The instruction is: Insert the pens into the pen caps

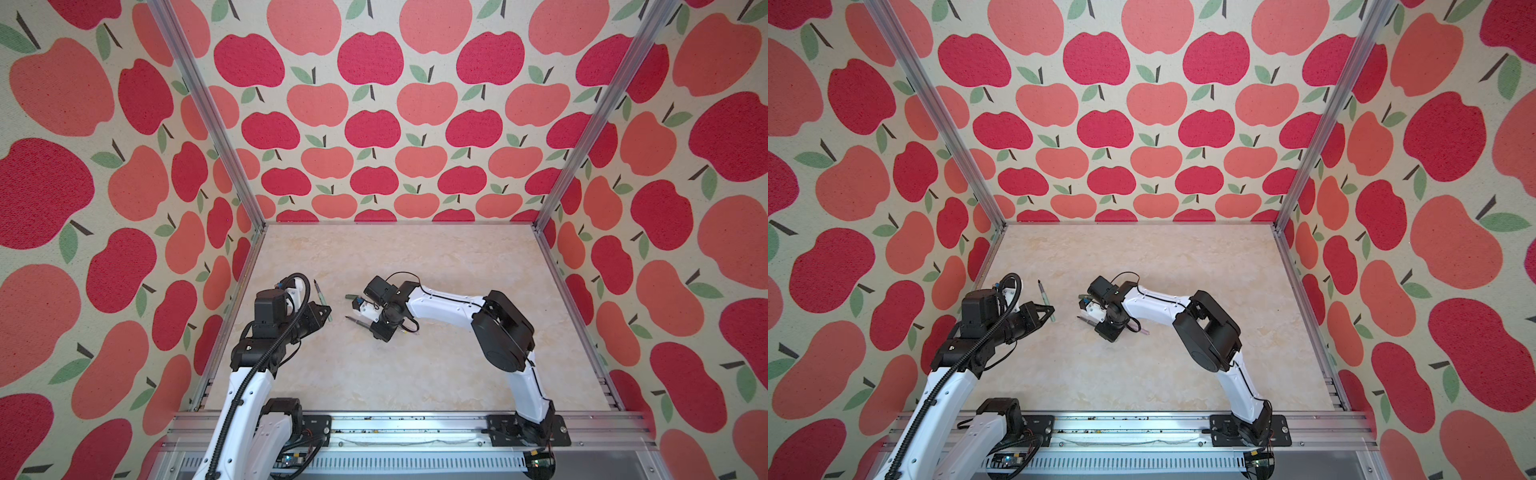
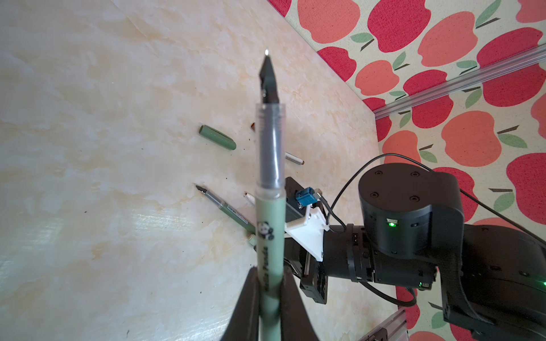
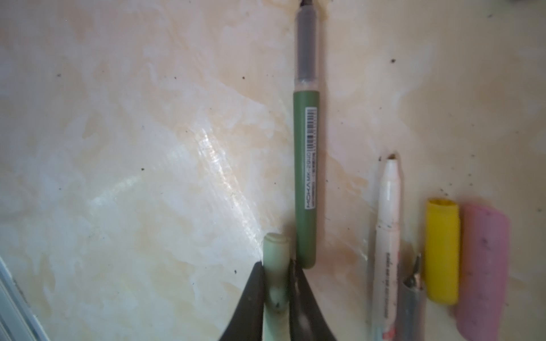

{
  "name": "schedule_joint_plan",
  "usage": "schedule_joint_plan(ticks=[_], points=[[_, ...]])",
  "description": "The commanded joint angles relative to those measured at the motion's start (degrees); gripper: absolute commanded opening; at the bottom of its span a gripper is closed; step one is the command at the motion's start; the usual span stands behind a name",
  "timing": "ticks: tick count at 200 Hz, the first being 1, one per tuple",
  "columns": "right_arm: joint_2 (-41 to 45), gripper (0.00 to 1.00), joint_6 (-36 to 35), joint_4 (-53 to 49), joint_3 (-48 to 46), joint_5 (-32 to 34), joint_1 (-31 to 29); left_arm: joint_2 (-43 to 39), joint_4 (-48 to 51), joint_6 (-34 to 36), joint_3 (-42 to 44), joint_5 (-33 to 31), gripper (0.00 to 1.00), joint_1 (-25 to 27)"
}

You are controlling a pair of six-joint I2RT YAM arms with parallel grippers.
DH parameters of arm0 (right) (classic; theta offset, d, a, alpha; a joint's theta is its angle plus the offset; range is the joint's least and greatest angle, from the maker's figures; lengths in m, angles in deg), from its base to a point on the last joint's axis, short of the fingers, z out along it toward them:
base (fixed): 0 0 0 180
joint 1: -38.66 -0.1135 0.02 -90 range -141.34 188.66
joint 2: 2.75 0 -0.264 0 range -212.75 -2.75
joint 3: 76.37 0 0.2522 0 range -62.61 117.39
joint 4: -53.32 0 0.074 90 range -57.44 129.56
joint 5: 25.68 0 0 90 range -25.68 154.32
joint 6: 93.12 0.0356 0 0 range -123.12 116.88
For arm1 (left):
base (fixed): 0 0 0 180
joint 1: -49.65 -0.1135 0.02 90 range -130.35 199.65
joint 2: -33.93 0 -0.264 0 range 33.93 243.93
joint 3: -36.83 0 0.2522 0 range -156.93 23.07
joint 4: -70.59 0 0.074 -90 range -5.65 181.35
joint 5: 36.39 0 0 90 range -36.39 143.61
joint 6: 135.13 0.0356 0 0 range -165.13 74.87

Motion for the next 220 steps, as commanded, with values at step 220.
schedule_joint_plan(ticks=[220], points=[[18.99,0.18,30.84,9.94,-22.19,3.78,22.34,23.23,-13.13,1.35,-6.15,-0.55,0.0,21.77]])
